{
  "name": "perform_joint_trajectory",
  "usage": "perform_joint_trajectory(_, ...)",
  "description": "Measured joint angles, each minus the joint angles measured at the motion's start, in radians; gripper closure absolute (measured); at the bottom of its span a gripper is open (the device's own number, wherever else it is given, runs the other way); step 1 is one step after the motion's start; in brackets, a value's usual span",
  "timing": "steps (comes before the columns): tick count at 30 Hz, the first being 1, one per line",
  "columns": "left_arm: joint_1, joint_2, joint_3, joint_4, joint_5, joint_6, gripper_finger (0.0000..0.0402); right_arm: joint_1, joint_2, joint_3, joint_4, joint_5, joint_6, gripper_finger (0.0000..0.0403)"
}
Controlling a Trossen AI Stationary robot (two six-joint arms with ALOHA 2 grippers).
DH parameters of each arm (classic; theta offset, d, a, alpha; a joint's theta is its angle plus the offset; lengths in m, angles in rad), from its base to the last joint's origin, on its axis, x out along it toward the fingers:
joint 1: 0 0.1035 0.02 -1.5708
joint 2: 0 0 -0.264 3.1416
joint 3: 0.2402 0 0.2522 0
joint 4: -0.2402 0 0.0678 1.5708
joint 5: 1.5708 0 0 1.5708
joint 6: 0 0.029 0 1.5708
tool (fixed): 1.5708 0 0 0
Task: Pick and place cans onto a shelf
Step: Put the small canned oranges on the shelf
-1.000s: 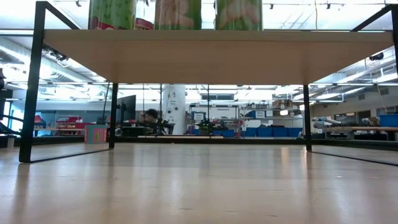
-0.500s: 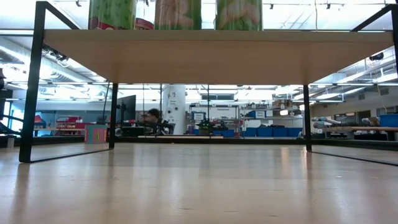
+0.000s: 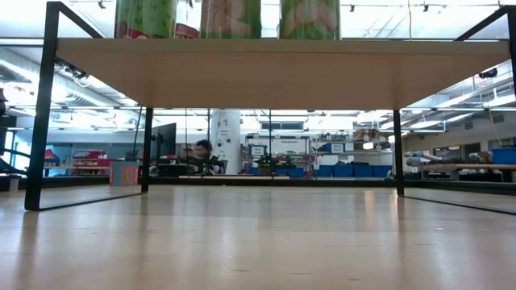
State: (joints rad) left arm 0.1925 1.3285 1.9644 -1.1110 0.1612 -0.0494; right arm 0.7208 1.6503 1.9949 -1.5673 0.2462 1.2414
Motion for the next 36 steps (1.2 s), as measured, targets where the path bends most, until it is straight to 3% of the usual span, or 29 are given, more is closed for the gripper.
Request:
perform_joint_trajectory(5, 0.0, 0.0, 0.0, 0.0, 0.0, 0.0, 0.0099, 0.183, -0.001, -0.119, 0.002, 0.03, 0.275, 0.0024)
perform_joint_trajectory(10, 0.0, 0.0, 0.0, 0.0, 0.0, 0.0, 0.0099, 0.288, -0.001, -0.337, 0.022, 0.004, 0.411, 0.0006)
perform_joint_trajectory(14, 0.0, 0.0, 0.0, 0.0, 0.0, 0.0, 0.0099, 0.317, -0.03, -0.544, 0.24, 0.022, 0.442, 0.001)
perform_joint_trajectory(18, 0.0, 0.0, 0.0, 0.008, 0.0, 0.0, 0.0099, 0.309, -0.094, -0.753, 0.466, -0.018, 0.455, 0.0009)
perform_joint_trajectory(23, 0.0, 0.0, 0.0, 0.107, 0.0, 0.0, 0.0099, 0.266, -0.159, -0.89, 0.467, -0.053, 0.427, 0.0004)
perform_joint_trajectory(29, 0.0, 0.0, 0.0, 0.2, 0.0, -0.007, 0.0099, 0.18, -0.181, -0.994, 0.558, -0.132, 0.247, 0.0003)
perform_joint_trajectory(36, 0.0, 0.0, 0.0, 0.23, 0.0, -0.361, 0.0099, 0.112, -0.18, -1.058, 0.613, -0.131, 0.204, 0.0003)
